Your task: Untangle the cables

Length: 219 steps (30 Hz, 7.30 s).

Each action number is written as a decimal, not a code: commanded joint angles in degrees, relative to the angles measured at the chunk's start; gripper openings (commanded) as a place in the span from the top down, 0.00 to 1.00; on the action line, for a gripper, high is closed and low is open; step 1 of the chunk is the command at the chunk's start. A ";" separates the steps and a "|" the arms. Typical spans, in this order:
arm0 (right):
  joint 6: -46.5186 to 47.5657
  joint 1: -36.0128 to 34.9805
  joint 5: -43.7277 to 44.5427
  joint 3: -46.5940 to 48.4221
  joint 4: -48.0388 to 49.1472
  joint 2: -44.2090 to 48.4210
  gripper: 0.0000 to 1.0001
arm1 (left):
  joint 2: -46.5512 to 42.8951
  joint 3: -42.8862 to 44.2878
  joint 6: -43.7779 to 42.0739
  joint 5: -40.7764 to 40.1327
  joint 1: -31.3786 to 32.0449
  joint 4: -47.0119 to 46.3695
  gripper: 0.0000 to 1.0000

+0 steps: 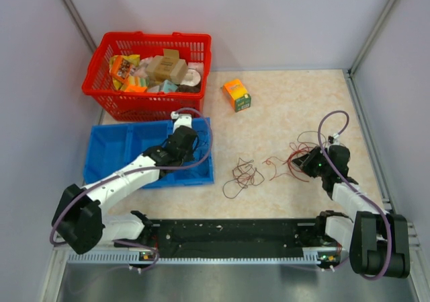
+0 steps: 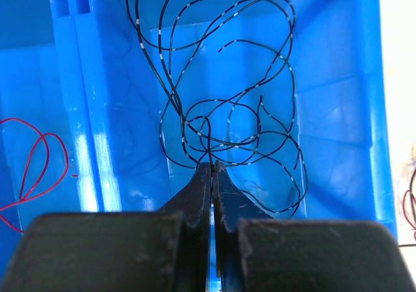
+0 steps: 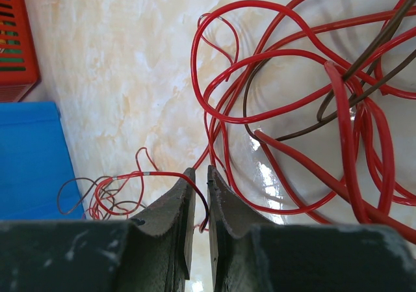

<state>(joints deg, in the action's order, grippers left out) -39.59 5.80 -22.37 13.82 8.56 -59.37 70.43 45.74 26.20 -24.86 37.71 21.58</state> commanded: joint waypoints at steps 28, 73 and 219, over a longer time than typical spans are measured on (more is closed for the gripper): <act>1.27 -4.31 -2.59 6.64 -18.46 20.67 1.00 | -4.19 7.07 -3.52 36.26 14.14 -27.19 0.16; -26.12 -11.34 -21.69 15.60 -12.89 36.17 0.65 | 9.47 21.16 -15.56 25.41 28.03 -24.04 1.00; -25.97 -34.45 0.13 5.77 25.72 -21.22 0.76 | 27.74 20.18 -5.01 14.84 27.32 -0.93 1.00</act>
<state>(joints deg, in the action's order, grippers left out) -65.10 -26.94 -23.11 16.38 29.63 -78.87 101.78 65.39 21.26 -10.33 64.84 22.46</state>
